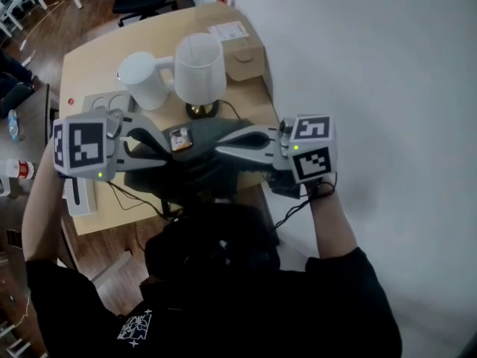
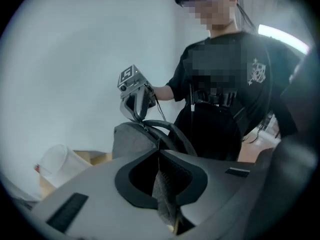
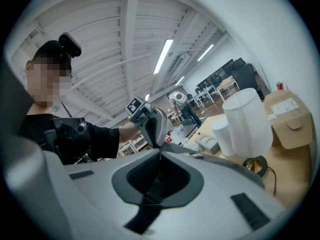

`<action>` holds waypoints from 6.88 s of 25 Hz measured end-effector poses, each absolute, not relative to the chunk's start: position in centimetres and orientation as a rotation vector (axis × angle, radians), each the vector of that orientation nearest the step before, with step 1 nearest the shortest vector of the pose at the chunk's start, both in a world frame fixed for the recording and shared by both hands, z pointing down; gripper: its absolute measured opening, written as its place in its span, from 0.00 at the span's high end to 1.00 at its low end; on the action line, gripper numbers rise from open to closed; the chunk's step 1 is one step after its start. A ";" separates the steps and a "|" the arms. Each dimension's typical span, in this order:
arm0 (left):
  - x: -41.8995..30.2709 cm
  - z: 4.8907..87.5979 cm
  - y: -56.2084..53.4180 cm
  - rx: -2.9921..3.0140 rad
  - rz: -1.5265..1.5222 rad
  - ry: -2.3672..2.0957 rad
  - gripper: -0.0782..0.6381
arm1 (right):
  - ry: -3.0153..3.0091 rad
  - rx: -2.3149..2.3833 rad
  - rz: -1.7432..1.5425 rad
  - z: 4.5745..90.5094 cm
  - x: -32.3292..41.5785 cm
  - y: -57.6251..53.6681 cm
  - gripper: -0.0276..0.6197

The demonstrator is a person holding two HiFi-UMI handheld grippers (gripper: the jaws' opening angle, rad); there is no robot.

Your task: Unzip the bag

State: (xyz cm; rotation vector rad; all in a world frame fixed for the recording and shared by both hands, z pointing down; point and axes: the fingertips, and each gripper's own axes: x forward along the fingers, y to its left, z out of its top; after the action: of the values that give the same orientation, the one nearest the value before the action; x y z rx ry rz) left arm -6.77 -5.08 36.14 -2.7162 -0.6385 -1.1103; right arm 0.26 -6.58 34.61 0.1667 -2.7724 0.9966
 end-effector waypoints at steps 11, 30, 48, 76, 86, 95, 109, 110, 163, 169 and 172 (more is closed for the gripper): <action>-7.6 35.0 -6.5 -1.455 -0.911 0.198 0.87 | -2.793 0.225 0.970 34.1 0.4 -6.8 0.94; -8.5 32.0 -11.7 -3.687 -0.142 0.439 0.89 | -2.815 0.216 0.977 34.0 0.3 -7.0 0.94; -8.9 29.0 -10.3 -3.771 0.079 0.458 0.89 | -2.839 0.226 0.960 33.7 0.2 -7.6 0.94; -6.1 36.2 -7.9 -3.457 -1.439 -0.746 0.68 | -2.821 0.173 0.972 34.1 0.1 -7.1 0.94; -5.5 37.5 -6.4 -3.440 -1.720 -1.199 0.68 | -2.823 0.171 0.982 34.3 0.2 -7.1 0.94; -5.1 37.7 -6.4 -3.302 -1.743 -1.153 0.78 | -2.830 0.187 0.973 34.2 0.2 -7.3 0.94; -6.0 34.7 -5.8 -3.248 -1.180 0.501 0.88 | -2.709 0.284 0.607 33.4 -1.0 -7.1 0.94; -6.0 34.8 -5.8 -3.252 -1.119 0.562 0.88 | -2.696 0.286 0.570 33.4 -1.1 -7.0 0.94; -12.1 33.1 -8.4 -3.747 0.498 1.294 0.89 | -2.821 0.702 0.648 32.5 1.0 -10.6 0.94; -14.1 33.6 -8.8 -3.729 0.543 1.357 0.89 | -2.808 0.729 0.649 32.6 1.9 -11.4 0.94; -15.5 33.8 -9.0 -3.711 0.580 1.394 0.89 | -2.801 0.741 0.656 32.7 2.3 -11.7 0.94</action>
State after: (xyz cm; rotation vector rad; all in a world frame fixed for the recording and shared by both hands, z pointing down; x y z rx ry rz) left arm -15.50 -9.04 33.83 -3.7111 1.3943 0.5799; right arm 2.26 -11.70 32.69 0.7411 -2.8014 0.6562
